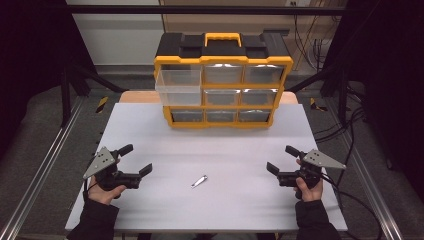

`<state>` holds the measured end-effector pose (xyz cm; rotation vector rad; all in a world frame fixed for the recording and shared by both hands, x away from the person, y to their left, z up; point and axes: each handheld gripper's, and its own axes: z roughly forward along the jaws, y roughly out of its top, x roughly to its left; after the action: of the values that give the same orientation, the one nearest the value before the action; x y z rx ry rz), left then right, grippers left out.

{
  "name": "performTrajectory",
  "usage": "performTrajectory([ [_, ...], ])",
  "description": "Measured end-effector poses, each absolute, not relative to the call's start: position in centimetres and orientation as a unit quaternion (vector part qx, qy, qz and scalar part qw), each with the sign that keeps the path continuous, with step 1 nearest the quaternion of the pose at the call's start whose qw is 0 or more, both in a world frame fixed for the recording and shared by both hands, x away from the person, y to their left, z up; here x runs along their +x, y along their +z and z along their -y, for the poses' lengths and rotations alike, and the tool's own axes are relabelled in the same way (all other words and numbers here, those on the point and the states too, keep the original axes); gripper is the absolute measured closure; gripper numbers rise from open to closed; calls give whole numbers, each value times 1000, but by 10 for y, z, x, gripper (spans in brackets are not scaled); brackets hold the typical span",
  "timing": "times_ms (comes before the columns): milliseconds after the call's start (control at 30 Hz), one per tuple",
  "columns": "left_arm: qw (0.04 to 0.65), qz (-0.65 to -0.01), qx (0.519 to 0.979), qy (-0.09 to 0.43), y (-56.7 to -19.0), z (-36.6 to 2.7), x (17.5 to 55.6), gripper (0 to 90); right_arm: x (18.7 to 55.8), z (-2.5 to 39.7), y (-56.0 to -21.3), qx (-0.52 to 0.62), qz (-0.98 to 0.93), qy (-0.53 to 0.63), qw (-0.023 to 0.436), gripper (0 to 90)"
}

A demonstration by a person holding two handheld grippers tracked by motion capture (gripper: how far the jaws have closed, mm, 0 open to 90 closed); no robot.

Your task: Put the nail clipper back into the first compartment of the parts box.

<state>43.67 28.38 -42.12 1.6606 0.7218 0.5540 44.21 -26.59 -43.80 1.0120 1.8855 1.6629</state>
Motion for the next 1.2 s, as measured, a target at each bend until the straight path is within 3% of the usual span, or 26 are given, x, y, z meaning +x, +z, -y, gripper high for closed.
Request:
performTrajectory([
  [1200, 557, -298, 745, 213, -410, -239, 437, 0, 442, 264, -440, 357, -690, 593, 212, 4],
])
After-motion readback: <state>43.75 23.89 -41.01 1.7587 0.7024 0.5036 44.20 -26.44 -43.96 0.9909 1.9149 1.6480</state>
